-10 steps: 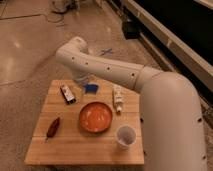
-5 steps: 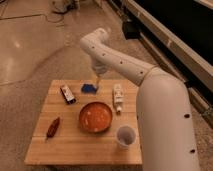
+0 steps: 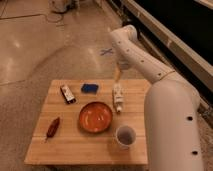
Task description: Move the arm in a circular motion
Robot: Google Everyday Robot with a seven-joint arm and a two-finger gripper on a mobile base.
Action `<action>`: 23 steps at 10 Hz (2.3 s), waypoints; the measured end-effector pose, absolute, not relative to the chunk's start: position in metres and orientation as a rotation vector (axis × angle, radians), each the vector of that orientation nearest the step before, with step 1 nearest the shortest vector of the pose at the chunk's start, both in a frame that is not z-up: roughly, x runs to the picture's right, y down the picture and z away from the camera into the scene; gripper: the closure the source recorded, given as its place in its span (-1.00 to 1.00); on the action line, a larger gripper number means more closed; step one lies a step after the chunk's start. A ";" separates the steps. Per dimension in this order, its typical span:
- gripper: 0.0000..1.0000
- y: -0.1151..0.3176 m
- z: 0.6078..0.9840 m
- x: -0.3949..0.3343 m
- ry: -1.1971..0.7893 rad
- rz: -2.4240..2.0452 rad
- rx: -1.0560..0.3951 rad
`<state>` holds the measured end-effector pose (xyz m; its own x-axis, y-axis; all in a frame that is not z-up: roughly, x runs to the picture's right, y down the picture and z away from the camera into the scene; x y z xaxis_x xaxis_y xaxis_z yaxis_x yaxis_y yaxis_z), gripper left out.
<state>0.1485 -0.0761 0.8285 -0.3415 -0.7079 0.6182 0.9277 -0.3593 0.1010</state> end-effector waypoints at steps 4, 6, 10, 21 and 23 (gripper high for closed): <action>-0.60 -0.065 0.810 0.225 -0.499 -1.750 -0.626; -0.60 -0.049 0.794 0.259 -0.490 -1.697 -0.645; -0.60 0.001 0.756 0.286 -0.517 -1.652 -0.640; -0.60 0.141 0.636 0.176 -0.658 -1.820 -0.591; -0.60 0.139 0.637 0.134 -0.677 -1.927 -0.569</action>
